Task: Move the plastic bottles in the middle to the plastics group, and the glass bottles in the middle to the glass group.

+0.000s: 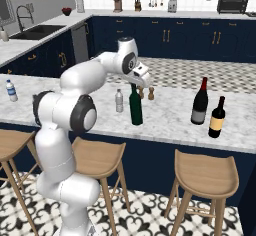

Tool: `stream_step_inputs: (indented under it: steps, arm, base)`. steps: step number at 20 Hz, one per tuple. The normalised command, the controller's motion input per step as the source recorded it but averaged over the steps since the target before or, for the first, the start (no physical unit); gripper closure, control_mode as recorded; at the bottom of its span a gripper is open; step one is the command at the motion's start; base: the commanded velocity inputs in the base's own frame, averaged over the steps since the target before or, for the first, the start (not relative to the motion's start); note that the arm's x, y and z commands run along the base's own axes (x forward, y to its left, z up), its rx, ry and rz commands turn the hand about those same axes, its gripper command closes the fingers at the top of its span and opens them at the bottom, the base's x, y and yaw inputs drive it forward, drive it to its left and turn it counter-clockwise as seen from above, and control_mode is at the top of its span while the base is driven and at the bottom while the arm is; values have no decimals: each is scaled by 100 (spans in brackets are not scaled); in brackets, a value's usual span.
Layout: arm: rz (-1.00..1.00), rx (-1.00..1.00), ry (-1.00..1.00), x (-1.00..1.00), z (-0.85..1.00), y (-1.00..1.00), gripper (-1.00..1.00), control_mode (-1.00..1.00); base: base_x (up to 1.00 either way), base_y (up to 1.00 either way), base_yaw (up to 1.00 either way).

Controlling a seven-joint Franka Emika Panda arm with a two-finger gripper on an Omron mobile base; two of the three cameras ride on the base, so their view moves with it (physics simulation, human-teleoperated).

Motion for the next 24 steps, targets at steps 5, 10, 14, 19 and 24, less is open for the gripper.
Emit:
stream_step_inputs:
  steps: [5,10,14,19,24]
  arm:
    - [-11,0,0,2,0,-91,100,-100]
    - [-8,0,-6,-6,-1,-85,100,-100]
    - [-7,0,-16,-9,-8,-78,100,-100]
    - [-6,0,-13,-2,-12,-72,100,-100]
    - [-3,0,-5,0,-37,-29,100,-100]
  base:
    - [0,0,0]
    - [0,0,0]
    - [0,0,0]
    - [0,0,0]
    - [0,0,0]
